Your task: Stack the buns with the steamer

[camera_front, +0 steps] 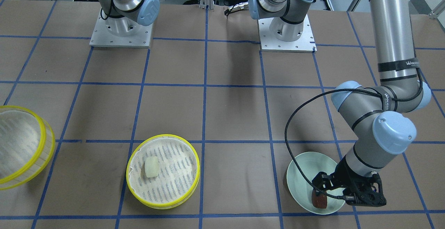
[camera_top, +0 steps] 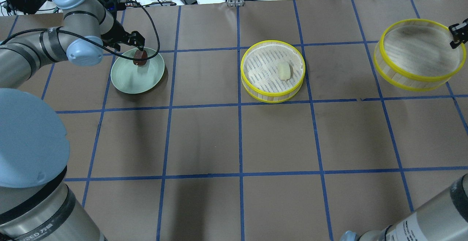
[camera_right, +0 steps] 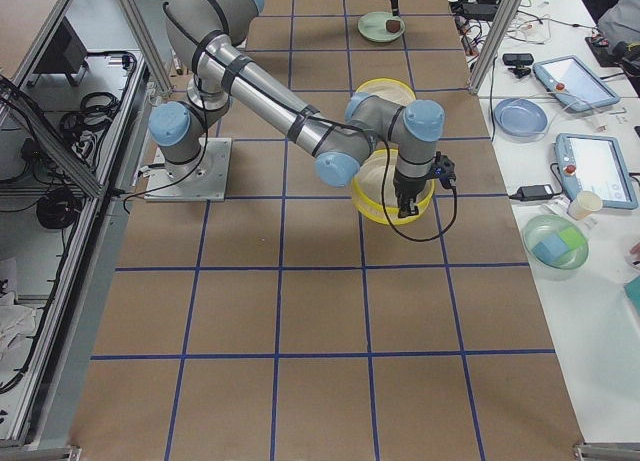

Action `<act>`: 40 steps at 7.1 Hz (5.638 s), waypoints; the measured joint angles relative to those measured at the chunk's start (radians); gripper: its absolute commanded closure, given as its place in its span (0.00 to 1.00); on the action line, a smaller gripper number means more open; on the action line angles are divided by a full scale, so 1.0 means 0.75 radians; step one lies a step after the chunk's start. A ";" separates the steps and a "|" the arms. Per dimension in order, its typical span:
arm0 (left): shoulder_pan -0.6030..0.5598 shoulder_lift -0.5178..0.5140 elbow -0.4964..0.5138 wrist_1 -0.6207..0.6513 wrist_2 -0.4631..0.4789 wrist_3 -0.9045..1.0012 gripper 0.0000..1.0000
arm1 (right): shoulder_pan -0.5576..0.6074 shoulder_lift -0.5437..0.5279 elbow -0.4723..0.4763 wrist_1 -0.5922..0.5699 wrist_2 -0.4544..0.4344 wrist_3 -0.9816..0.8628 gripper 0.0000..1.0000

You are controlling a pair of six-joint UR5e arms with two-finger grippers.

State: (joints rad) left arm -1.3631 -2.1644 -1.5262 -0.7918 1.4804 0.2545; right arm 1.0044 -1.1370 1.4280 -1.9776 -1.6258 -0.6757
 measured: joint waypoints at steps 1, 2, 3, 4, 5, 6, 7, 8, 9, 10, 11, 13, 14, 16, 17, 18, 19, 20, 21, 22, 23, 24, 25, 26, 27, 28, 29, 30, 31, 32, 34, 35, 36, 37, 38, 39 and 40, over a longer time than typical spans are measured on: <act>-0.001 -0.025 0.000 0.007 -0.012 0.000 0.22 | 0.019 -0.017 0.000 0.016 -0.007 0.026 1.00; -0.001 -0.044 -0.001 0.009 -0.037 -0.002 0.41 | 0.040 -0.040 0.000 0.047 -0.017 0.063 1.00; -0.001 -0.058 -0.002 0.006 -0.063 -0.003 0.78 | 0.059 -0.055 0.001 0.066 -0.023 0.089 1.00; -0.001 -0.066 -0.005 0.001 -0.070 0.001 1.00 | 0.075 -0.063 0.003 0.076 -0.024 0.116 1.00; -0.001 -0.071 -0.010 -0.002 -0.068 0.010 1.00 | 0.110 -0.073 0.007 0.083 -0.026 0.160 1.00; 0.000 -0.069 -0.013 -0.003 -0.062 0.019 1.00 | 0.171 -0.092 0.020 0.095 -0.029 0.234 1.00; 0.000 -0.062 -0.014 -0.004 -0.058 0.019 1.00 | 0.235 -0.119 0.047 0.111 -0.025 0.330 1.00; 0.001 -0.048 -0.013 -0.010 -0.056 0.007 1.00 | 0.307 -0.147 0.086 0.115 -0.016 0.434 1.00; 0.001 -0.022 -0.012 -0.023 -0.056 -0.031 1.00 | 0.400 -0.165 0.121 0.111 -0.012 0.561 1.00; 0.001 0.018 -0.010 -0.049 -0.057 -0.098 1.00 | 0.518 -0.174 0.141 0.102 -0.011 0.718 1.00; -0.002 0.069 -0.008 -0.101 -0.058 -0.175 1.00 | 0.636 -0.173 0.149 0.082 -0.011 0.871 1.00; -0.020 0.173 -0.007 -0.217 -0.064 -0.317 1.00 | 0.782 -0.142 0.155 0.022 -0.008 1.056 1.00; -0.031 0.215 -0.008 -0.261 -0.071 -0.374 1.00 | 0.815 -0.109 0.162 -0.022 -0.007 1.108 1.00; -0.076 0.275 -0.010 -0.304 -0.078 -0.525 1.00 | 0.834 -0.057 0.227 -0.139 -0.005 1.159 1.00; -0.104 0.295 -0.010 -0.311 -0.079 -0.607 1.00 | 0.836 -0.048 0.257 -0.186 -0.004 1.164 1.00; -0.129 0.308 -0.010 -0.313 -0.080 -0.676 1.00 | 0.836 -0.044 0.270 -0.209 -0.004 1.162 1.00; -0.148 0.317 -0.010 -0.314 -0.082 -0.718 1.00 | 0.833 -0.044 0.273 -0.217 -0.005 1.154 1.00; -0.157 0.323 -0.010 -0.314 -0.083 -0.734 1.00 | 0.828 -0.047 0.272 -0.218 -0.006 1.145 1.00; -0.161 0.327 -0.010 -0.314 -0.084 -0.740 1.00 | 0.822 -0.049 0.270 -0.219 -0.006 1.128 1.00; -0.162 0.328 -0.010 -0.314 -0.084 -0.741 1.00 | 0.817 -0.047 0.269 -0.224 -0.005 1.110 1.00; -0.163 0.329 -0.010 -0.315 -0.085 -0.742 1.00 | 0.816 -0.044 0.268 -0.235 -0.003 1.106 1.00; -0.165 0.329 -0.010 -0.314 -0.090 -0.743 1.00 | 0.814 -0.041 0.266 -0.248 -0.003 1.105 1.00; -0.166 0.330 -0.010 -0.313 -0.097 -0.744 1.00 | 0.810 -0.039 0.265 -0.257 -0.001 1.105 1.00; -0.166 0.331 -0.010 -0.313 -0.102 -0.744 1.00 | 0.803 -0.037 0.265 -0.264 0.007 1.105 1.00; -0.166 0.331 -0.010 -0.313 -0.104 -0.744 1.00 | 0.799 -0.036 0.266 -0.266 0.020 1.105 1.00; -0.166 0.331 -0.010 -0.313 -0.105 -0.744 1.00 | 0.797 -0.035 0.268 -0.266 0.027 1.106 1.00; -0.166 0.329 -0.010 -0.313 -0.106 -0.744 1.00 | 0.797 -0.034 0.271 -0.265 0.031 1.108 1.00; -0.166 0.328 -0.010 -0.313 -0.106 -0.743 1.00 | 0.796 -0.031 0.272 -0.264 0.032 1.110 1.00; -0.166 0.328 -0.010 -0.313 -0.107 -0.743 1.00 | 0.796 -0.026 0.273 -0.264 0.032 1.111 1.00; -0.166 0.327 -0.011 -0.313 -0.107 -0.742 1.00 | 0.796 -0.022 0.275 -0.263 0.032 1.111 1.00; -0.167 0.325 -0.012 -0.313 -0.108 -0.744 1.00 | 0.796 -0.021 0.278 -0.256 0.032 1.112 0.92; -0.167 0.326 -0.012 -0.313 -0.118 -0.744 1.00 | 0.796 -0.021 0.279 -0.254 0.032 1.112 0.72; -0.167 0.326 -0.012 -0.313 -0.135 -0.745 1.00 | 0.797 -0.021 0.280 -0.254 0.032 1.112 0.47; -0.167 0.327 -0.012 -0.313 -0.144 -0.746 1.00 | 0.798 -0.022 0.280 -0.254 0.033 1.114 0.00; -0.167 0.327 -0.012 -0.313 -0.147 -0.746 1.00 | 0.798 -0.022 0.280 -0.257 0.032 1.124 0.00; -0.167 0.327 -0.012 -0.313 -0.149 -0.746 1.00 | 0.800 -0.027 0.277 -0.257 0.032 1.141 0.00; -0.175 0.327 -0.012 -0.309 -0.161 -0.773 1.00 | 0.802 -0.043 0.272 -0.247 0.031 1.151 0.00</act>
State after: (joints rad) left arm -1.4942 -1.9190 -1.5351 -1.0232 1.3600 -0.3254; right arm 1.6061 -1.1691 1.6320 -2.1627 -1.6028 0.1878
